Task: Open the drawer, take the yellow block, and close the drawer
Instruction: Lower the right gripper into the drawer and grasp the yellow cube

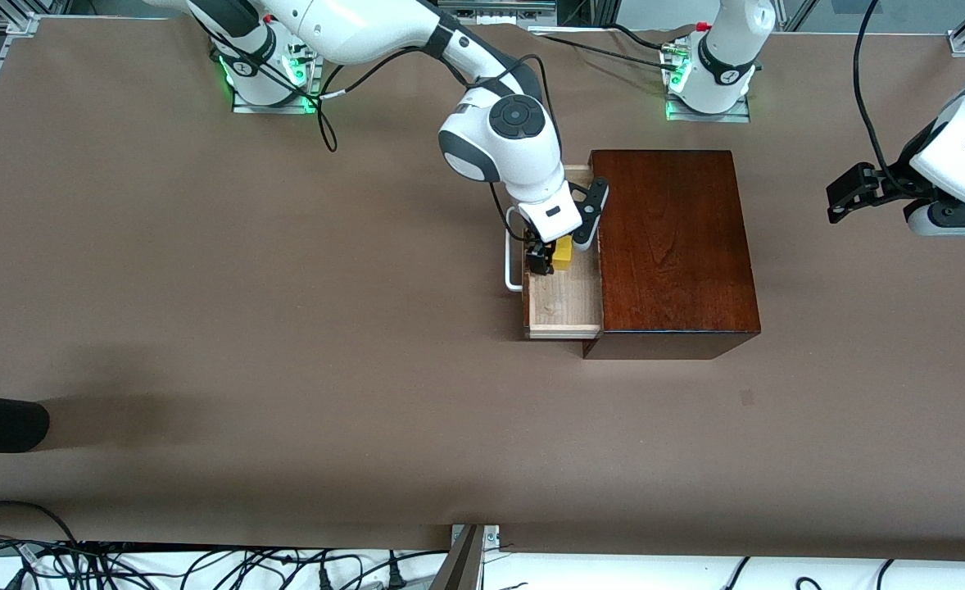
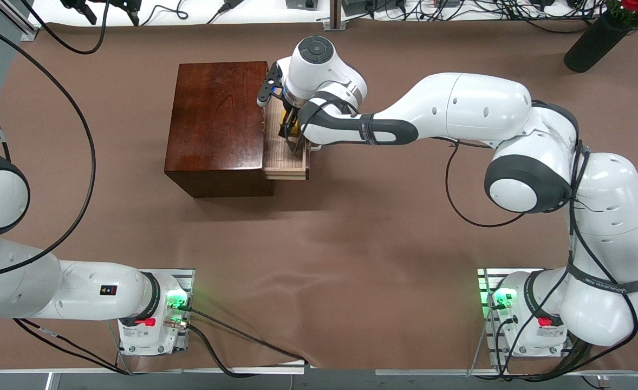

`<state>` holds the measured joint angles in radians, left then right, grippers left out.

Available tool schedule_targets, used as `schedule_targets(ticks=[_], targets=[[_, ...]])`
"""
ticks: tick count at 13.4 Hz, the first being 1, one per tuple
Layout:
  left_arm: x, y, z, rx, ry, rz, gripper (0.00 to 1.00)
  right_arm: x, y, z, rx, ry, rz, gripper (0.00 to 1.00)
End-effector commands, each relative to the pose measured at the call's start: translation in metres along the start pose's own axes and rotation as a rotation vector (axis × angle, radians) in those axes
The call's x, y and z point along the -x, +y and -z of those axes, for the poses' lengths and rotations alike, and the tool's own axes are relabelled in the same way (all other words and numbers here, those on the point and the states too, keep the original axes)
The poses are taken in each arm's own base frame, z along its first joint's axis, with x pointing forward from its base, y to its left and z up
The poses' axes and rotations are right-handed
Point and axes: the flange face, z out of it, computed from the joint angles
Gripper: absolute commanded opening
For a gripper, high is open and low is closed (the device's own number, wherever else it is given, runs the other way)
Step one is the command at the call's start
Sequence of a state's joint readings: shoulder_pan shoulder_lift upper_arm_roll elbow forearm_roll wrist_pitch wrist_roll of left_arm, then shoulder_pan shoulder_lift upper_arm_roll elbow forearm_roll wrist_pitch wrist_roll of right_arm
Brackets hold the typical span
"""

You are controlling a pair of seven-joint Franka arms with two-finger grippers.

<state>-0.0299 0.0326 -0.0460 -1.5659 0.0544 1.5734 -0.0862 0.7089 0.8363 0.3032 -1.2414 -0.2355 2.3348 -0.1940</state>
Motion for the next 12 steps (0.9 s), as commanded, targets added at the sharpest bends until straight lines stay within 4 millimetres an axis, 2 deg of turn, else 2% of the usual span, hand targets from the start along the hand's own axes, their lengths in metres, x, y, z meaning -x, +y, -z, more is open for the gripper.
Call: schedule_targets(ticks=[1,3,4,10,12], targets=[[-0.004,-0.003,0.006,0.008,0.006,-0.014,1.00,-0.008,-0.003,0.000,0.031,0.016,0.031,0.70],[-0.004,-0.003,0.006,0.008,0.006,-0.013,1.00,-0.011,-0.005,0.003,0.035,0.021,0.036,0.38],[-0.004,-0.002,0.005,0.008,0.004,-0.014,1.00,-0.012,-0.006,0.004,0.044,0.021,0.041,0.29],[-0.004,-0.003,0.006,0.008,0.006,-0.013,1.00,-0.013,-0.009,0.003,0.055,0.011,0.046,0.25],[-0.004,-0.003,0.005,0.008,0.004,-0.013,1.00,-0.018,-0.006,0.015,0.058,0.005,0.040,0.25]])
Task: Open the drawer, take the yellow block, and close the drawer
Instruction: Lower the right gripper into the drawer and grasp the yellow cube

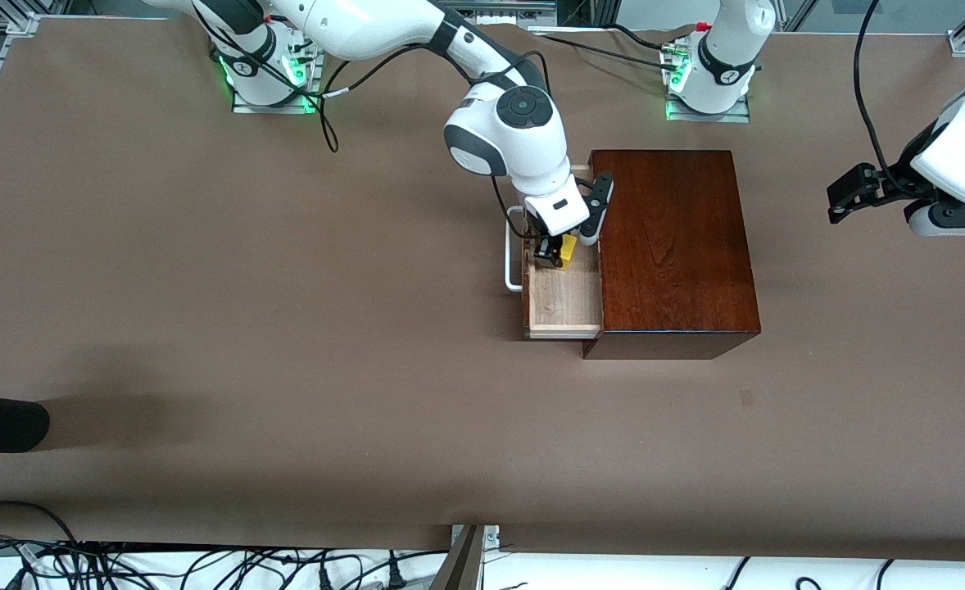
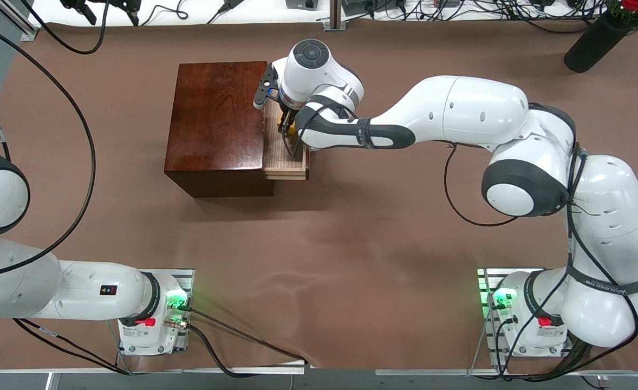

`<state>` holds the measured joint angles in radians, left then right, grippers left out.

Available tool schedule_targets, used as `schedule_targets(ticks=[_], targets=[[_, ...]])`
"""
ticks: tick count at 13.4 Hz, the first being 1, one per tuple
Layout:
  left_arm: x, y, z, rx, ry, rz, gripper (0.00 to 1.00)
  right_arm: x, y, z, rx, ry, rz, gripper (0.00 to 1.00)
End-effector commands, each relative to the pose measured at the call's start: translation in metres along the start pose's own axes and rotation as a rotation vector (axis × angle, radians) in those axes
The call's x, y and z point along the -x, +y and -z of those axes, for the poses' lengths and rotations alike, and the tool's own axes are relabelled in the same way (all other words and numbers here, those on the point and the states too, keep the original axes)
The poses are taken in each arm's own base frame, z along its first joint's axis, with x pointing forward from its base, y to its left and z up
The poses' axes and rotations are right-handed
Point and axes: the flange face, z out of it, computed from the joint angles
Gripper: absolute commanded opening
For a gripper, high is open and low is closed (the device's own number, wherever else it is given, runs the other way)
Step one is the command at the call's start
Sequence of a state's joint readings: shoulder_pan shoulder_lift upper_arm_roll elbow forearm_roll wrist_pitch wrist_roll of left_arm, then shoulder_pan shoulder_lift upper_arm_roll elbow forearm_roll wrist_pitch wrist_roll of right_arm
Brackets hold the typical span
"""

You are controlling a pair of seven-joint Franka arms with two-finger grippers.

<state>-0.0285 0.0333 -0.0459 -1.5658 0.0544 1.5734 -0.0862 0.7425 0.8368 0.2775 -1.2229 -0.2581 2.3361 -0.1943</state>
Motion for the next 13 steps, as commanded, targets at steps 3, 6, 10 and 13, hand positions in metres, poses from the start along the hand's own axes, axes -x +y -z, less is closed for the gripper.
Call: schedule_targets(ticks=[3,6,10,13], targets=[[-0.004,-0.003,0.005,0.008,0.005,-0.013,1.00,-0.016,0.002,0.023,0.022,-0.019,0.000,0.24],[-0.004,-0.004,0.005,0.008,0.005,-0.011,1.00,-0.019,0.004,0.033,0.020,-0.036,-0.010,0.24],[-0.004,-0.004,0.005,0.008,0.005,-0.011,1.00,-0.022,0.009,0.068,0.013,-0.098,-0.045,0.23],[-0.004,-0.004,0.005,0.008,0.005,-0.011,1.00,-0.022,0.010,0.098,-0.011,-0.116,-0.072,0.22]])
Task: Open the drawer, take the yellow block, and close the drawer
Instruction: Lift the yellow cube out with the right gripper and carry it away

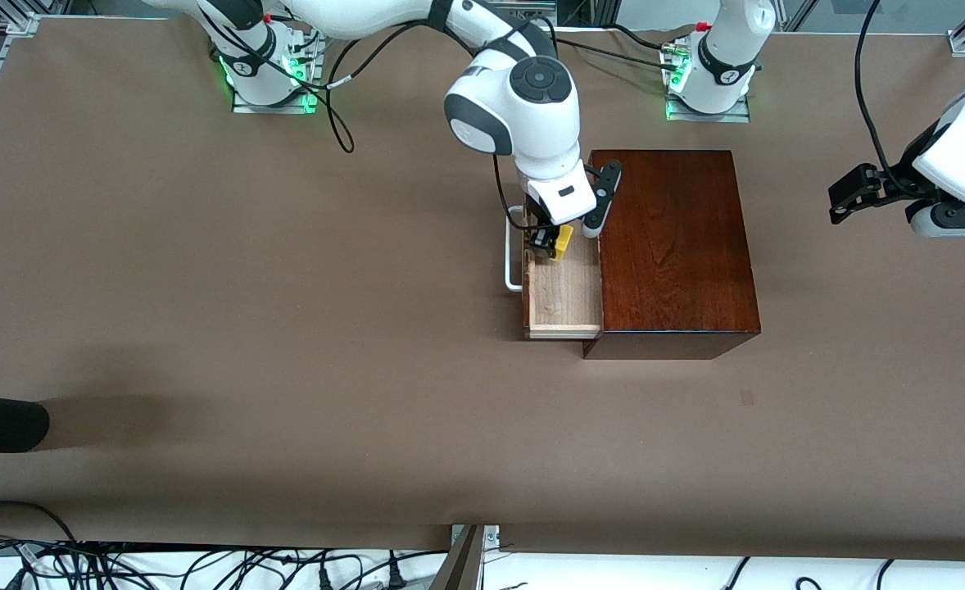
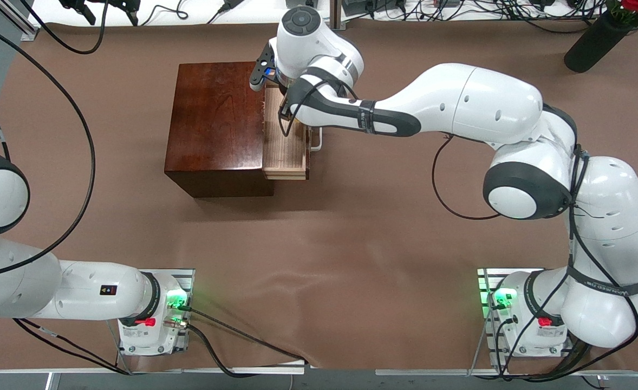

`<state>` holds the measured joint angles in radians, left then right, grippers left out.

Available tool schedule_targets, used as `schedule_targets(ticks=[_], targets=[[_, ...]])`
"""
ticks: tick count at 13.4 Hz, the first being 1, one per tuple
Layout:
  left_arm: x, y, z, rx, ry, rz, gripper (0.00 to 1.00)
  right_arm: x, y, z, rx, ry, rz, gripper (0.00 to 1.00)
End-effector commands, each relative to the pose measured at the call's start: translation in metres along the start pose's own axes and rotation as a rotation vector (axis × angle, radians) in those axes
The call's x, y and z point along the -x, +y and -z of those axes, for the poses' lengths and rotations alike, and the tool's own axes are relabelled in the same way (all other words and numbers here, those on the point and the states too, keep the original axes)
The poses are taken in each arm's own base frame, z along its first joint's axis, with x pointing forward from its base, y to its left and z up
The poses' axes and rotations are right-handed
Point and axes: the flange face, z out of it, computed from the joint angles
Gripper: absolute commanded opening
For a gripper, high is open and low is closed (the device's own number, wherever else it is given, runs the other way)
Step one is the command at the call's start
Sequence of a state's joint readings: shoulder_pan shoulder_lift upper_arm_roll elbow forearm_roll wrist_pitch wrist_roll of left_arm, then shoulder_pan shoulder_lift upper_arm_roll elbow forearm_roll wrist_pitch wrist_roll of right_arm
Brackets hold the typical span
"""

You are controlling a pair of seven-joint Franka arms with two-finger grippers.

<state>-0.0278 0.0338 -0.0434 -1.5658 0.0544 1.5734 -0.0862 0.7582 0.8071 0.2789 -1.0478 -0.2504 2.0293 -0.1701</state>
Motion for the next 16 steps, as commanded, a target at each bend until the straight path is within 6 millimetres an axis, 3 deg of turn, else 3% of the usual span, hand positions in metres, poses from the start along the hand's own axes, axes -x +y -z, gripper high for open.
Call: schedule_targets(ticks=[1,5,10,13,16], targets=[[-0.004,-0.002,0.006,0.008,0.005,-0.014,1.00,0.002,0.001,0.041,-0.024,-0.006,-0.037,0.22],[-0.004,-0.002,0.006,0.008,0.005,-0.014,1.00,0.029,0.053,0.099,-0.081,-0.021,-0.148,0.20],[-0.004,-0.002,0.006,0.008,0.005,-0.014,1.00,0.085,0.122,0.156,-0.065,-0.117,-0.290,0.20],[-0.004,-0.002,0.005,0.008,0.004,-0.014,1.00,0.122,0.161,0.166,-0.015,-0.185,-0.382,0.20],[-0.004,-0.002,0.006,0.008,0.005,-0.016,1.00,0.164,0.192,0.162,0.015,-0.237,-0.461,0.20]])
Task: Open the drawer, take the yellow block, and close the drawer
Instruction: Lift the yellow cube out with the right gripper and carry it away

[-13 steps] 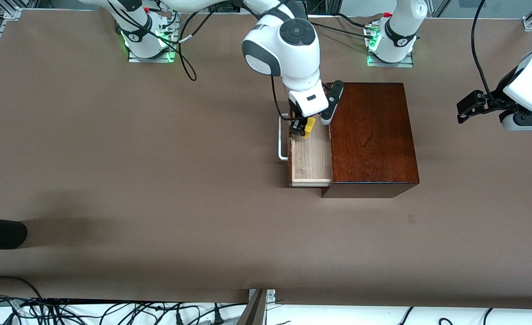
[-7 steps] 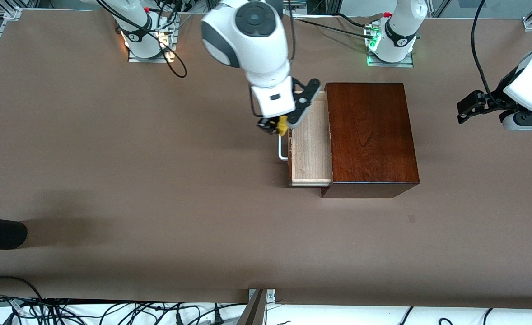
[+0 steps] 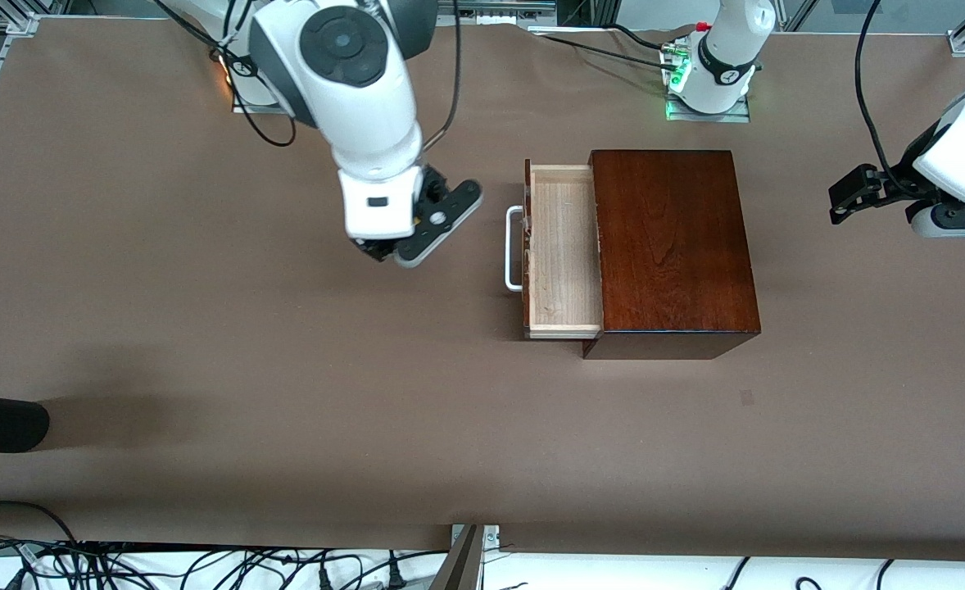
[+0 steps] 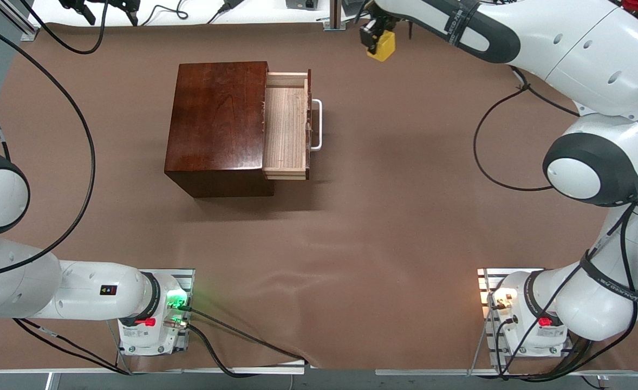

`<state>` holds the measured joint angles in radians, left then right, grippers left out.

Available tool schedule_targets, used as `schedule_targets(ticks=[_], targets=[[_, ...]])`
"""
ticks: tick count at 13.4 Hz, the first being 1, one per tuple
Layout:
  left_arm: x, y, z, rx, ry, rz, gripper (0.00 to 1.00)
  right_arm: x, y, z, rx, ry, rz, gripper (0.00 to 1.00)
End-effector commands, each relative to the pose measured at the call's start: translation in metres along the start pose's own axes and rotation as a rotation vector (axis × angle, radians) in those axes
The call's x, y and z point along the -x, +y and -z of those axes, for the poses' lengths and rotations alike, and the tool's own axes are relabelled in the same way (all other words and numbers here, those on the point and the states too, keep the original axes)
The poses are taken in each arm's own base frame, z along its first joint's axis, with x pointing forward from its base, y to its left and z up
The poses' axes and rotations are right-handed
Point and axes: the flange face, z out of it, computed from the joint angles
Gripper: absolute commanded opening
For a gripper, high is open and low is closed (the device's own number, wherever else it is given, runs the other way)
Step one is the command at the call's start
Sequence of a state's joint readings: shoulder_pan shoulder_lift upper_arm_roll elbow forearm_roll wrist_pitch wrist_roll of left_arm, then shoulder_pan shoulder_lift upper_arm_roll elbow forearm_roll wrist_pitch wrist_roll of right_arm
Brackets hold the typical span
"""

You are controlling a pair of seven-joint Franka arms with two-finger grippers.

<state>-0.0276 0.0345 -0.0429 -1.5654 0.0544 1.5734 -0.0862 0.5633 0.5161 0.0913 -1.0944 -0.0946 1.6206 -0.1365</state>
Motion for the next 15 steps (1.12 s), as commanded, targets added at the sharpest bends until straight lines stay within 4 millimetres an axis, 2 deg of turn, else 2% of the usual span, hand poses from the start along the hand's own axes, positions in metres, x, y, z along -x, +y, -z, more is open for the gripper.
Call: schedule_targets(ticks=[1,8,11,15], targets=[[-0.004,-0.002,0.006,0.008,0.007,-0.015,1.00,0.033,0.033,-0.006,0.005,-0.041,-0.088,0.20],[-0.004,-0.001,0.006,0.008,0.006,-0.016,1.00,0.109,0.111,-0.039,0.029,-0.068,-0.243,0.20],[-0.003,-0.001,0.006,0.008,0.006,-0.016,1.00,0.151,0.159,-0.052,0.033,-0.081,-0.341,0.20],[-0.003,0.000,0.006,0.008,0.004,-0.018,1.00,0.207,0.200,-0.089,0.029,-0.061,-0.440,0.20]])
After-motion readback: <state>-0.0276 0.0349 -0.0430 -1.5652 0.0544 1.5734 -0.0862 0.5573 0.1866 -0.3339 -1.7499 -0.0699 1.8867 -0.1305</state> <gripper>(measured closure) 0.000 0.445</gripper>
